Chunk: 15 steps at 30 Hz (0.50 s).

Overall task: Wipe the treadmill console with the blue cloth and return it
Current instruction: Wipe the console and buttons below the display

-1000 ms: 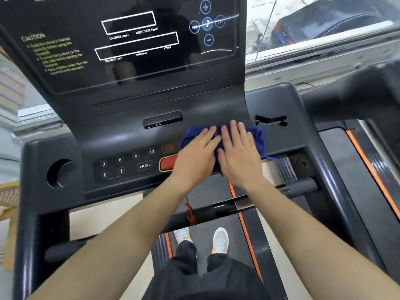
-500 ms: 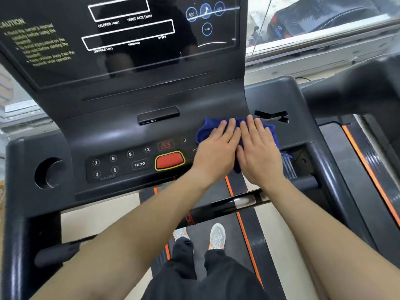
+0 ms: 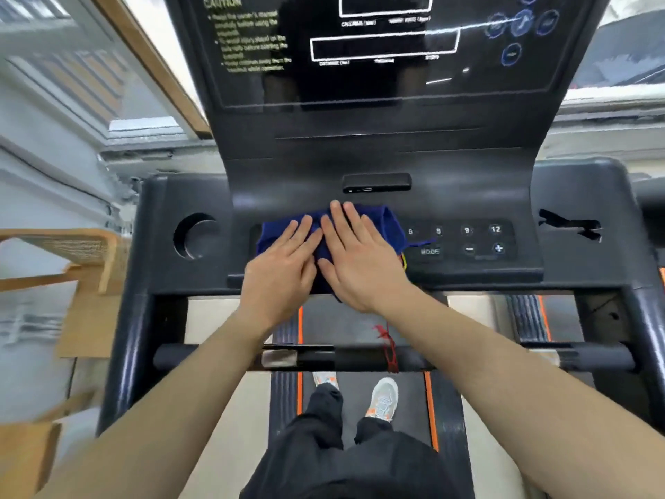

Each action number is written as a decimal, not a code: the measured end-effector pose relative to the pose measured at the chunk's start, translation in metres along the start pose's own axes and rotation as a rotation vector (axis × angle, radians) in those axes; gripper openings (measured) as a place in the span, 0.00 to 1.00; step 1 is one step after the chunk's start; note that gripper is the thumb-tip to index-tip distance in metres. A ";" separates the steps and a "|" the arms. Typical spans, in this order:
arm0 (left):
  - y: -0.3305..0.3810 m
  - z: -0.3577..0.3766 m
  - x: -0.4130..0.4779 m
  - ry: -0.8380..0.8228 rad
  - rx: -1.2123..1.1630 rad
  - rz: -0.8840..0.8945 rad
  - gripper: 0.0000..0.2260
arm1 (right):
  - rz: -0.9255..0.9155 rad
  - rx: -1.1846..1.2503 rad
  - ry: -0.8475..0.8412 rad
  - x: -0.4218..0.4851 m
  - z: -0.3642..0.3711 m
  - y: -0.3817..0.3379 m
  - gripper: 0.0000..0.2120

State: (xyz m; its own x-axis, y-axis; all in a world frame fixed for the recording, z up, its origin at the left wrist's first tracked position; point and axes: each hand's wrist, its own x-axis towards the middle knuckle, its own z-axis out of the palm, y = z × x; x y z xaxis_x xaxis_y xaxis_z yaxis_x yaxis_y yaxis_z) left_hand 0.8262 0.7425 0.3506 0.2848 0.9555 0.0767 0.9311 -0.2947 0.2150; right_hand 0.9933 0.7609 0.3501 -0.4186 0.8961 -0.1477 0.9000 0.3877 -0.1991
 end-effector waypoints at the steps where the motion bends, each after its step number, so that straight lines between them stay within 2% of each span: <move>1: -0.018 -0.004 -0.012 0.006 -0.005 -0.067 0.22 | -0.032 -0.003 -0.010 0.011 0.003 -0.025 0.33; 4: -0.055 -0.012 -0.046 0.041 0.001 -0.184 0.22 | -0.101 -0.029 -0.033 0.026 0.012 -0.083 0.33; 7: -0.058 -0.014 -0.057 0.024 0.058 -0.198 0.22 | -0.159 -0.061 -0.058 0.026 0.015 -0.091 0.33; 10: -0.043 -0.006 -0.036 -0.020 0.143 -0.139 0.23 | -0.156 -0.077 -0.043 0.026 0.003 -0.061 0.35; 15: 0.035 0.014 0.028 -0.078 0.104 0.081 0.24 | 0.049 -0.056 -0.002 -0.014 -0.014 0.041 0.32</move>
State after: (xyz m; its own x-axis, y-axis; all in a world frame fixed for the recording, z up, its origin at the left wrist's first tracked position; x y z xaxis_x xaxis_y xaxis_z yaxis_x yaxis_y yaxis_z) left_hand 0.8705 0.7589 0.3465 0.3730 0.9277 0.0133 0.9217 -0.3722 0.1090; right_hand 1.0380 0.7670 0.3578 -0.3745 0.9137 -0.1579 0.9247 0.3554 -0.1368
